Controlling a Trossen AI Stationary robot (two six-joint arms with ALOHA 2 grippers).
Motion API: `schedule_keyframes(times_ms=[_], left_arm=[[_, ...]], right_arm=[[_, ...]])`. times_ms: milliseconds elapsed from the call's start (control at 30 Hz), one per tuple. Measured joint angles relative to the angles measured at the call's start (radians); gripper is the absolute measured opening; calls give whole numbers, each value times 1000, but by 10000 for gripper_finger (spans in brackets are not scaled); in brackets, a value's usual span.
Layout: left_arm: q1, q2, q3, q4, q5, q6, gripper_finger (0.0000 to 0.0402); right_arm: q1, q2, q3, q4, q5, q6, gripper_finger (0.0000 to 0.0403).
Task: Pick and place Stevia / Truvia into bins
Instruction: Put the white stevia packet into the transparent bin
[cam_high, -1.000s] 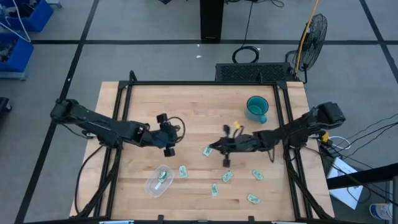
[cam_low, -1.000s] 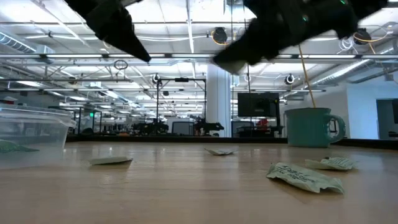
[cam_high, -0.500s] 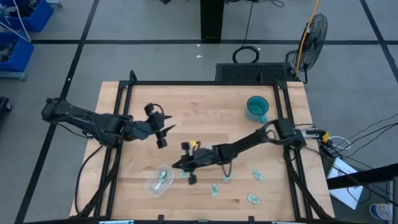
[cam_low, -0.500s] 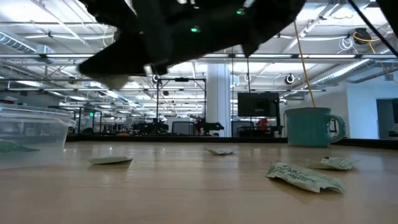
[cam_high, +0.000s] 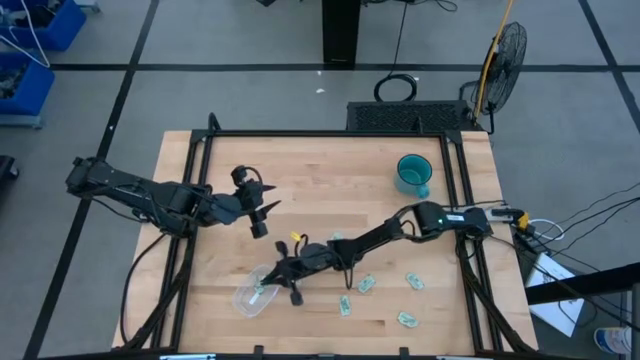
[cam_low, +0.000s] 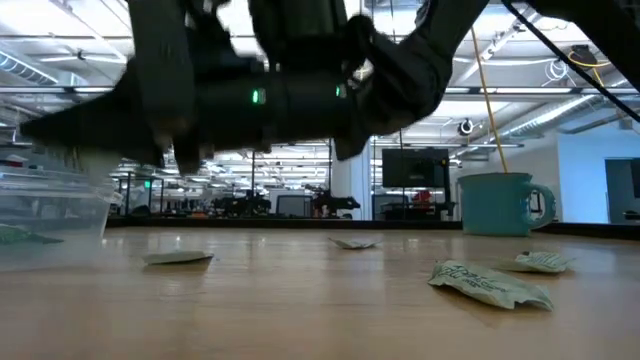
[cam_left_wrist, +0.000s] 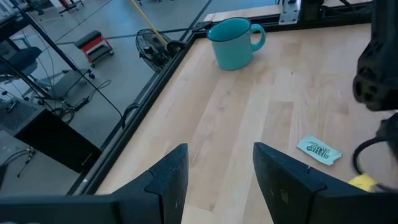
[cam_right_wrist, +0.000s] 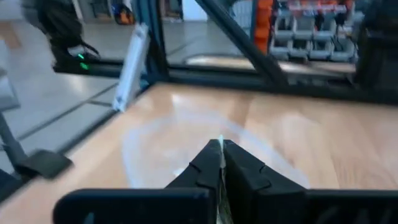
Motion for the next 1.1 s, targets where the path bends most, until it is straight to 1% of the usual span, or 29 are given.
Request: schedule_keyframes(times_ms=[100, 233, 400, 467, 567, 633, 700, 767, 867, 1000, 1100], left_arm=[[0, 0, 0, 0, 0, 0, 186], [0, 0, 0, -2, 0, 0, 186], [0, 0, 0, -7, 0, -1, 186], [0, 0, 0, -7, 1, -1, 186], [0, 0, 0, -7, 1, -1, 186], [0, 0, 0, -12, 2, -2, 186], [0, 0, 0, -24, 7, -5, 186], [0, 0, 0, -38, 35, -17, 186], [0, 1, 0, -41, 114, -28, 186], [0, 5, 0, -50, 260, -42, 186], [-3, 14, 0, -59, 333, -45, 186]], right_arm=[[-4, 11, -1, -22, 3, 3, 28], [-1, 3, 0, -33, 2, -27, 67], [-4, 0, 0, 11, -1, -32, 111], [-5, -6, 0, 33, -1, -37, 121], [-1, -47, -1, 4, -1, -88, 128], [4, -96, -7, -49, -1, -147, 129], [10, -145, -16, -133, -1, -206, 128], [15, -202, -31, -256, 3, -250, 124], [22, -285, -35, -488, 3, -256, 117], [29, -386, -34, -787, 3, -177, 111], [40, -431, -35, -982, 19, -109, 110]])
